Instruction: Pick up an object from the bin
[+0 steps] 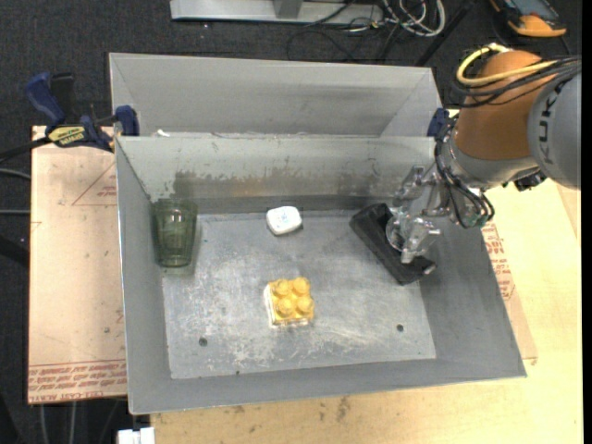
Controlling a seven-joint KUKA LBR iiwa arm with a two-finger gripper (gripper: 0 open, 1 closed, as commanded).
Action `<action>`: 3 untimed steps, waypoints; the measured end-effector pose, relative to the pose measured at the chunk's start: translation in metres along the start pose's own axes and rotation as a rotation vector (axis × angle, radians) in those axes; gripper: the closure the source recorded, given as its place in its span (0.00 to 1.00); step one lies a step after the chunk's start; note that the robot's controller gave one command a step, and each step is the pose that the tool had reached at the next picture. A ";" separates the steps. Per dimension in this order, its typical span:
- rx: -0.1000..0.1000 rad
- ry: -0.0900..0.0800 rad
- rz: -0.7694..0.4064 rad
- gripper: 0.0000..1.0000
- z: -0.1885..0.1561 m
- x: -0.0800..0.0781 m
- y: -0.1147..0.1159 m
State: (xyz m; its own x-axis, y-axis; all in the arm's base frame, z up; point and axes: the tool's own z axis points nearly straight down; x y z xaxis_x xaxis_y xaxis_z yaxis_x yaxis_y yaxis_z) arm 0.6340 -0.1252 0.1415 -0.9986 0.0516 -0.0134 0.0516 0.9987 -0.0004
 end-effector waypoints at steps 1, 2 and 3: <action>0.006 0.008 0.232 1.00 0.061 -0.016 0.021; 0.006 0.008 0.232 1.00 0.061 -0.016 0.021; 0.009 -0.015 0.215 1.00 0.060 -0.009 0.048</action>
Offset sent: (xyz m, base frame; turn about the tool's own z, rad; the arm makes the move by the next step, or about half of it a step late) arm 0.0000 0.0000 0.0000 0.0000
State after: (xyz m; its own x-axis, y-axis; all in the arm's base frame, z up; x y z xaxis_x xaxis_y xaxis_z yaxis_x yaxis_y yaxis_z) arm 0.6459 -0.0773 0.0814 -0.9643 0.2631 -0.0293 0.2634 0.9647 -0.0051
